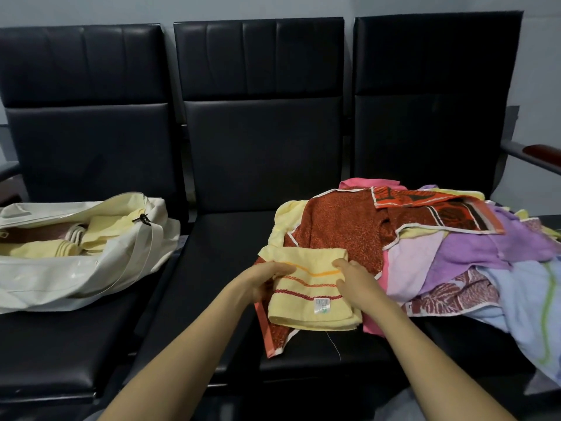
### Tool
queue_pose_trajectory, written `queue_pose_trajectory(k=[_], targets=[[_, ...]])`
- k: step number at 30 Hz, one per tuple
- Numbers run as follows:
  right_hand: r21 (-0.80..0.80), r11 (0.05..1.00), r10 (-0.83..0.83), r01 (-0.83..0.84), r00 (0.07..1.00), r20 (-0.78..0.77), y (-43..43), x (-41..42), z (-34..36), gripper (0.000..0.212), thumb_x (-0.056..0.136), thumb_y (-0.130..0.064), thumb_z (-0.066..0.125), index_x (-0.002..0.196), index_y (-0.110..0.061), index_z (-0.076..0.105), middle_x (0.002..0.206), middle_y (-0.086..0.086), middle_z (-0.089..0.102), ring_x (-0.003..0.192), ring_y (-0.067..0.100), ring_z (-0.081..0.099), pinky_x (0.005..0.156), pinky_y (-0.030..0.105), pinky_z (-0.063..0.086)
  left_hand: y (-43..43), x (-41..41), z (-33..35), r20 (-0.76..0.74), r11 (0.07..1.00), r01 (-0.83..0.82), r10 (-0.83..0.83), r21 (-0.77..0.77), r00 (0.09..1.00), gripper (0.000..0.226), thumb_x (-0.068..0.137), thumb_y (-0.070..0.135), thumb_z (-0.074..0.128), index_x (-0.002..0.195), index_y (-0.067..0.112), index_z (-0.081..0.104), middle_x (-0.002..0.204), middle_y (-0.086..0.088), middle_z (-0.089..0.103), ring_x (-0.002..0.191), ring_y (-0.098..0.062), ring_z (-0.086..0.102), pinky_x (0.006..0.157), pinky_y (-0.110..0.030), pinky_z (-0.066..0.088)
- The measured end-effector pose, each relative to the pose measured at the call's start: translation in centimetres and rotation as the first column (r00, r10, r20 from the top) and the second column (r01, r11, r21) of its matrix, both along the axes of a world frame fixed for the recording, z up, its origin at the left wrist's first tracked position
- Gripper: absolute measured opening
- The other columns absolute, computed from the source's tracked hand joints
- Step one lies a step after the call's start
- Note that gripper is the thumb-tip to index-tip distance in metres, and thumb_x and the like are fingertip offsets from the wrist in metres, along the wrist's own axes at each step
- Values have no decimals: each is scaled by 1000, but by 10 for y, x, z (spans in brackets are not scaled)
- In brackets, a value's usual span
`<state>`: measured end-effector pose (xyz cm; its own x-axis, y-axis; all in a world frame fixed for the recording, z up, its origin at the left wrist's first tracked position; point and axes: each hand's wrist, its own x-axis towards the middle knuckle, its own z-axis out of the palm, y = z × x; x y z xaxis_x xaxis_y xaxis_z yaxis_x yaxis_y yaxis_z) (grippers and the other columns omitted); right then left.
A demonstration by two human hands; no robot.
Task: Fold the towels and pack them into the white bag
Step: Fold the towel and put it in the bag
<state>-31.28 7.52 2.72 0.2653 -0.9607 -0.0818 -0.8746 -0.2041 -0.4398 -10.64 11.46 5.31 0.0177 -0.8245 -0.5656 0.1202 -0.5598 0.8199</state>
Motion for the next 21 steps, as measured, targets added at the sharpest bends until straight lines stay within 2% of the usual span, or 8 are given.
queue_pose_trajectory(k=[6, 10, 12, 13, 15, 16, 19, 21], targets=[[-35, 999, -14, 16, 997, 71, 2, 3, 4, 54, 97, -8, 40, 148, -19, 28, 136, 12, 47, 115, 31, 53, 90, 40, 46, -7, -25, 35, 152, 985, 63, -38, -163, 988, 29, 88, 20, 56, 116, 11, 52, 112, -16, 65, 104, -29, 64, 90, -41, 54], [31, 995, -101, 97, 911, 400, 2, 8, 9, 47, 102, -19, 39, 147, -20, 27, 133, 15, 53, 116, 34, 55, 87, 36, 43, -9, -28, 70, 123, 952, 121, -89, -281, 988, 42, 86, 16, 56, 127, 12, 49, 115, -16, 62, 105, -29, 63, 87, -40, 55], [206, 974, -207, 97, 755, 622, 3, 15, 12, 45, 102, -28, 42, 145, -20, 33, 138, 9, 51, 123, 29, 51, 98, 35, 41, -7, -24, 84, 99, 939, 142, -116, -315, 988, 44, 86, 15, 56, 129, 13, 47, 118, -17, 61, 105, -30, 63, 85, -40, 55], [327, 944, -285, 49, 621, 730, 4, 19, 14, 43, 101, -35, 42, 141, -19, 40, 138, 8, 53, 122, 25, 52, 101, 37, 42, -6, -21, 90, 88, 936, 154, -133, -317, 987, 43, 87, 14, 56, 129, 14, 46, 119, -17, 60, 106, -30, 63, 86, -40, 55], [518, 841, -451, -158, 324, 831, 10, 23, 21, 42, 100, -47, 38, 124, -19, 58, 124, 9, 65, 111, 22, 61, 94, 39, 49, -2, -15, 101, 52, 937, 172, -164, -304, 985, 40, 88, 15, 55, 127, 15, 46, 120, -17, 61, 107, -31, 63, 87, -41, 54], [548, 797, -498, -253, 238, 834, 13, 23, 26, 45, 99, -52, 36, 117, -20, 62, 117, 10, 69, 107, 24, 64, 90, 41, 51, 1, -12, 103, 33, 939, 175, -173, -295, 984, 36, 89, 16, 54, 125, 15, 47, 118, -16, 62, 105, -30, 63, 85, -40, 54], [541, 746, -528, -388, 150, 836, 15, 22, 30, 51, 95, -55, 42, 122, -15, 61, 120, 14, 68, 112, 30, 64, 97, 47, 48, 6, 0, 104, 19, 950, 148, -149, -273, 989, 29, 91, 17, 53, 119, 13, 49, 105, -12, 65, 94, -26, 65, 73, -36, 54], [499, 743, -518, -445, 88, 851, 14, 22, 29, 48, 92, -38, 54, 132, -9, 55, 125, 16, 64, 116, 31, 61, 103, 48, 45, 9, 10, 99, 31, 958, 81, -75, -275, 997, 30, 91, 16, 54, 120, 12, 49, 102, -12, 66, 91, -25, 66, 70, -35, 54]])
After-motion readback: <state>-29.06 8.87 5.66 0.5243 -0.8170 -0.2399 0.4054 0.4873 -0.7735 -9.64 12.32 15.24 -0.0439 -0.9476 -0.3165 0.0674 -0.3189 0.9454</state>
